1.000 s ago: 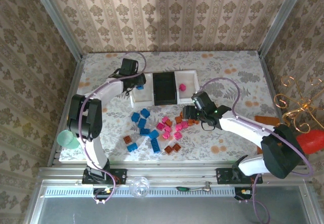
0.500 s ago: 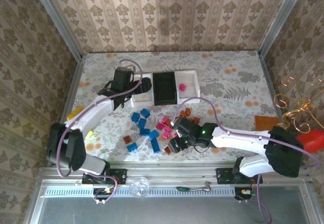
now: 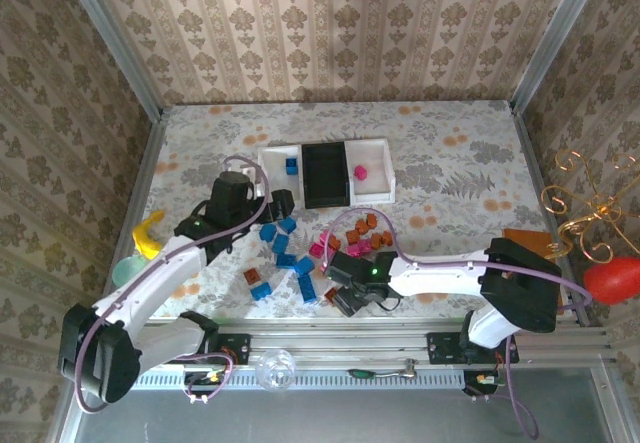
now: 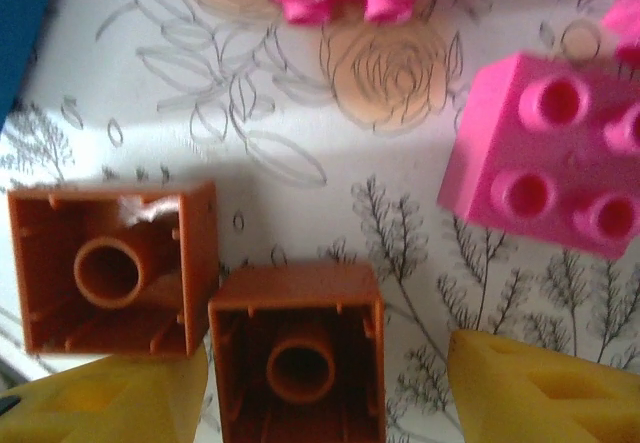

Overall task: Sort the legos into containers by color
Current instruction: Pick up the lego from the bottom-center of the table.

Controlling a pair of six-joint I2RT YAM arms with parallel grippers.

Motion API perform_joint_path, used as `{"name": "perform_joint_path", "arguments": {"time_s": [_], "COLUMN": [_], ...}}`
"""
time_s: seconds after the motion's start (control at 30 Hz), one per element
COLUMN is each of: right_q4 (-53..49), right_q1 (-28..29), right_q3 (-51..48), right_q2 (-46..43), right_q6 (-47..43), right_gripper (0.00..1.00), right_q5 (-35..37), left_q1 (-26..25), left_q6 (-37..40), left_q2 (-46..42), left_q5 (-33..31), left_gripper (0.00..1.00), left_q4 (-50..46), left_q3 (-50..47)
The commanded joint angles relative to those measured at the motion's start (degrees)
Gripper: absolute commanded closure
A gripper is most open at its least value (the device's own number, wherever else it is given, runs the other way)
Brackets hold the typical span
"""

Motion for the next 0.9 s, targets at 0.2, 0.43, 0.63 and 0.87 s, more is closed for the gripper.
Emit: {"name": "perform_joint_path", "arguments": {"time_s": [0.2,0.43,0.63,0.87], "right_q4": [0.0,-3.3,2.1,5.8], "right_q1": [0.2,-1.2,-10.8,-21.3], "right_q3": [1.3,0.8,8.1,27.3], "right_q2": [1.7,-7.0,-12.3,5.9], "right_q6": [-1.6,-3.0,-3.7,-0.6], "right_gripper": [0.59,0.72,0.74,0.73], "right_q5": [2.1,1.7,-0.2,3.3], "left_q1": [-0.4,-0.5,-0.7,-0.9], "left_q6": [-0.5,-0.7,-2.3,-2.9], "left_q2": [-3.7,-5.5,-7.5,-11.9], "left_q5": [-1.6,-1.8,-3.5,-5.2], "left_gripper": [0.05,0.00,0.00,0.04], "left_q4": [-2.0,-0.6,0.5,-4.0], "left_q3": [-2.5,-5.2,-7.6,-8.2]}}
